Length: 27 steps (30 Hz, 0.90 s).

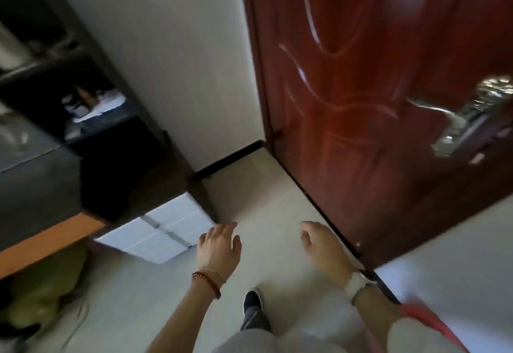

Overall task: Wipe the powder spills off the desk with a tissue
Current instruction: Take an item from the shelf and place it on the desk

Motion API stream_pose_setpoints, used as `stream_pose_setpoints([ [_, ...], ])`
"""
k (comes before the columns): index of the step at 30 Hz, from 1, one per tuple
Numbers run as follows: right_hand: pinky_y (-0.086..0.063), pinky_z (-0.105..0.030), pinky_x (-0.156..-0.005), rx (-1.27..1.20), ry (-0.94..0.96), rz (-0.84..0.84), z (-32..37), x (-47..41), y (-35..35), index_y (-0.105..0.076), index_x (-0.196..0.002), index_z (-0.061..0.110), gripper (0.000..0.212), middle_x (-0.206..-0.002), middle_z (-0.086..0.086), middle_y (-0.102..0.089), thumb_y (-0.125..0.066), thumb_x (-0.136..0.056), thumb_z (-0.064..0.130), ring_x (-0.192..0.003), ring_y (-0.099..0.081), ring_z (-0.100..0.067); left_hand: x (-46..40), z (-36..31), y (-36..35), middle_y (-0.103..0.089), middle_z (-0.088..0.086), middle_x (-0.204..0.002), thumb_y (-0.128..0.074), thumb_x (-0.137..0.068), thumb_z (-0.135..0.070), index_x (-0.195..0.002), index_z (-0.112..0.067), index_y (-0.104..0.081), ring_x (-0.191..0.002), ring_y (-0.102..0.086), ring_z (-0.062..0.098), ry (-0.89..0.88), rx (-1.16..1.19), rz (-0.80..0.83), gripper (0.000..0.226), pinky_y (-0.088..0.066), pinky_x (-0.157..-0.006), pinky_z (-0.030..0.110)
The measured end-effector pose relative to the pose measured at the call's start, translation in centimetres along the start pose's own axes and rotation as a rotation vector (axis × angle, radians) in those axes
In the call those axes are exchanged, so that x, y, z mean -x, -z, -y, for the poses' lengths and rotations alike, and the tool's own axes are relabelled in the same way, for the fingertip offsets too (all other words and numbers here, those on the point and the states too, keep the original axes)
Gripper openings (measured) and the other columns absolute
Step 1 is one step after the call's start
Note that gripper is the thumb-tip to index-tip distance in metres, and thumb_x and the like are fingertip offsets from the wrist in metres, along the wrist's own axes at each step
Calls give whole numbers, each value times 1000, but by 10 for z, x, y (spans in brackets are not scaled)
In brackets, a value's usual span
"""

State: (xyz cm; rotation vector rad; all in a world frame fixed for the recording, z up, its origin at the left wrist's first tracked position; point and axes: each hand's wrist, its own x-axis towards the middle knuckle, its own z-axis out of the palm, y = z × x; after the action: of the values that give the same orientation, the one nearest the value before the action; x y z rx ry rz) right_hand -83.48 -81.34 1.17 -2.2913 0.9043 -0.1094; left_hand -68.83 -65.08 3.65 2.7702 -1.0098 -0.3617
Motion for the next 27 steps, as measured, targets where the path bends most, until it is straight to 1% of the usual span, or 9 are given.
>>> stream_pose_setpoints([
  [2,-46,-41,-88,23,110,79,38,-15,-24,-59,-107,2,26,-106,-15,-66,-42,-91,13,-102,-58,-31,11,47,15,-50,1,-134,-39,-94,-30,-129,-22,-46,-121,-46,22,143,50,-58,36,-31,-104,37],
  [6,-44,-37,-96,20,257,237,108,-31,-79,-58,-117,8,29,-118,-11,-64,-44,-92,13,-113,-56,-27,44,125,18,-51,0,-134,-38,-93,-33,-130,-24,-44,-120,-48,21,411,149,-79,38,-30,-103,36],
  [10,-44,-34,-93,42,319,351,169,-52,-136,-60,-112,7,26,-115,-12,-65,-44,-92,11,-110,-57,-27,58,190,5,-51,-4,-133,-37,-93,-35,-128,-27,-45,-119,-49,17,600,255,-67,37,-31,-101,32],
  [12,-44,-33,-90,64,336,382,203,-69,-162,-61,-111,7,26,-113,-13,-65,-44,-92,12,-108,-58,-28,50,228,8,-51,-4,-132,-38,-93,-34,-127,-27,-46,-118,-49,17,657,307,-88,36,-32,-100,31],
  [15,-45,-35,-84,67,357,413,259,-102,-189,-62,-108,5,24,-109,-16,-67,-44,-93,12,-104,-60,-31,20,287,32,-53,-3,-130,-39,-93,-33,-126,-26,-48,-118,-50,17,683,329,-137,35,-34,-98,32],
  [19,-39,-23,-81,60,370,393,331,-149,-200,-57,-118,9,28,-119,-10,-63,-42,-95,15,-110,-57,-26,-36,352,85,-54,2,-128,-40,-93,-30,-124,-23,-49,-117,-49,22,639,310,-215,34,-35,-96,37],
  [21,-38,-21,-85,37,389,362,358,-173,-202,-56,-120,8,29,-122,-10,-61,-41,-95,13,-112,-56,-23,-67,374,108,-56,5,-123,-41,-92,-27,-122,-20,-51,-114,-50,25,586,296,-249,33,-36,-93,38],
  [24,-41,-25,-93,12,393,350,388,-208,-203,-54,-123,9,30,-125,-9,-58,-42,-95,12,-117,-53,-22,-114,393,132,-56,6,-122,-42,-92,-26,-122,-18,-53,-114,-49,27,537,325,-280,33,-36,-94,40],
  [27,-40,-23,-93,-22,425,284,415,-253,-203,-55,-122,9,30,-124,-9,-59,-45,-94,10,-116,-54,-22,-161,402,148,-55,7,-124,-44,-92,-27,-124,-17,-51,-116,-49,26,480,358,-298,35,-37,-96,40],
])
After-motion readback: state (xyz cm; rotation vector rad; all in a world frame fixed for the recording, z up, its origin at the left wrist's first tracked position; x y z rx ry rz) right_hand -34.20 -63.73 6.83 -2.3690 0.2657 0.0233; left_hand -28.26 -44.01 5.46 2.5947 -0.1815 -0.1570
